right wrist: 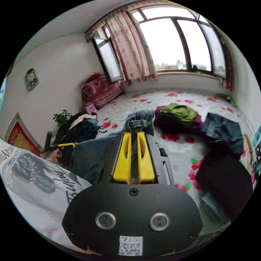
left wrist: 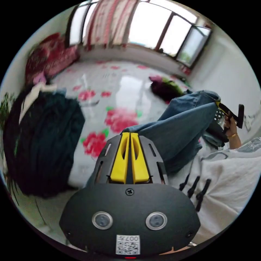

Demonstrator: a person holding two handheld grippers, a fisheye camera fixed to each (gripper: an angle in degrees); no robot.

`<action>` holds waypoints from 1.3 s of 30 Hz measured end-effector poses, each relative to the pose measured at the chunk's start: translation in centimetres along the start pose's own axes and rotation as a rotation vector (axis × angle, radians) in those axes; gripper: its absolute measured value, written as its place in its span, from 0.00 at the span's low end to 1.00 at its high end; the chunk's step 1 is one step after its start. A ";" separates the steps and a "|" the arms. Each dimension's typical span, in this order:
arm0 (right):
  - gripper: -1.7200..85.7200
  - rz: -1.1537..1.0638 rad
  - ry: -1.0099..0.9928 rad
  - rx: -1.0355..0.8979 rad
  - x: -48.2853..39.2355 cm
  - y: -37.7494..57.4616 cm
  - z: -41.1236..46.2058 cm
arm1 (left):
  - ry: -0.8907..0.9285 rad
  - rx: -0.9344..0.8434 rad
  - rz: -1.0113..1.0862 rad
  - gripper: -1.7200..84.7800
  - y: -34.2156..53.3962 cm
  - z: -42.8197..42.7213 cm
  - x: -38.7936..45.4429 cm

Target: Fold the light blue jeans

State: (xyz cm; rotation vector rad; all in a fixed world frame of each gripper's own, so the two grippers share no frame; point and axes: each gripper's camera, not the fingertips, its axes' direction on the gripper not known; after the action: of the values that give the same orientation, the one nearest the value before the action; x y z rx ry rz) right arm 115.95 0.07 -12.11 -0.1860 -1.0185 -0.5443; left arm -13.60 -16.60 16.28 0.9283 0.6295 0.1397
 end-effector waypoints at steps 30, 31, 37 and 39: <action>0.12 0.027 0.390 -0.536 11.3 0.5 12.3 | -0.140 -0.370 -0.199 0.12 -12.7 21.7 -8.0; 0.12 0.030 0.389 -0.579 11.7 0.4 13.6 | -0.148 -0.413 -0.217 0.13 -13.4 23.8 -8.7; 0.03 0.231 0.437 -0.717 14.2 0.9 18.4 | -0.204 -0.443 -0.234 0.03 -14.1 28.1 -10.4; 0.03 0.309 0.417 -0.602 14.5 0.1 17.0 | -0.172 -0.448 -0.200 0.02 -14.3 27.4 -11.0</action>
State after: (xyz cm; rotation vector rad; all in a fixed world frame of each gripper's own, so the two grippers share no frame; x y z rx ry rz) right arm 109.06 1.90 9.00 -0.7205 -0.3863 -0.5632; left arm -9.26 -48.62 21.91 0.4365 0.4993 0.0188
